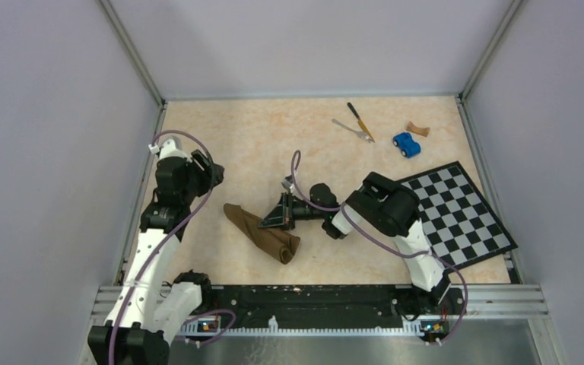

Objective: Fold the napkin into a case and place the utensils inside
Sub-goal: Turn over the smaller rectangle-folded napkin at the center of the board.

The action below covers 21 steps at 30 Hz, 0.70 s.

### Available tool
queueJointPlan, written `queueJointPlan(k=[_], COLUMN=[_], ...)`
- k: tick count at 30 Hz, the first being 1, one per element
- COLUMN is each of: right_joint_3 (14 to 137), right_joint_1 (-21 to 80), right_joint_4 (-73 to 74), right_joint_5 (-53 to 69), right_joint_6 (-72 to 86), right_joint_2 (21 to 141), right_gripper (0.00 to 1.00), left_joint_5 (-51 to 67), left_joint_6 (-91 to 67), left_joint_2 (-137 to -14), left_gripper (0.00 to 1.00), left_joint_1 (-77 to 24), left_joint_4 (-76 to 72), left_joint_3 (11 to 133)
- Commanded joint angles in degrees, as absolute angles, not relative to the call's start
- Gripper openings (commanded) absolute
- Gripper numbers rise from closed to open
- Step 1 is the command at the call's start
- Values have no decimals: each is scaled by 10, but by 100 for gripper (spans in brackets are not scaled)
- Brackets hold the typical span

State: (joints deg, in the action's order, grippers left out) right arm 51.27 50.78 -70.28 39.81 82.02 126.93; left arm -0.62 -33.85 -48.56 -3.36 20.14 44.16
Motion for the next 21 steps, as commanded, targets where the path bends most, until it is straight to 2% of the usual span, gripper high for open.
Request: queueJointPlan(k=[1,6,9,13,15,17,21], right_joint_3=[493,467,457,437,437,459,515], right_joint_1=[470,443,424,388,371,361,386], right_joint_4=[-793,-758,-723,-624,-507,-333,-34], right_joint_5=[421,427,430,426,417,383,219], right_joint_6=[823,770,737,644,569,426,201], right_joint_2=[1284,1293,1286,1238,1186,1108,972], right_gripper=[5,13,26,34,41,47,53], left_joint_5=[55,113,163,218,249,284,358], left_joint_6=[-333,-325,-315,-310,-316,-330,-387], left_joint_2=[-499,-537,-564,-595,-603,-612,-657], left_gripper=[63,58,59,59,59,60,57], left_joint_1=[-32,-32,-32,-33,-34,-39,-44], left_joint_4=[173,156,146,132,109,74,-25], left_joint_3=[419,415,416,412,399,380,329])
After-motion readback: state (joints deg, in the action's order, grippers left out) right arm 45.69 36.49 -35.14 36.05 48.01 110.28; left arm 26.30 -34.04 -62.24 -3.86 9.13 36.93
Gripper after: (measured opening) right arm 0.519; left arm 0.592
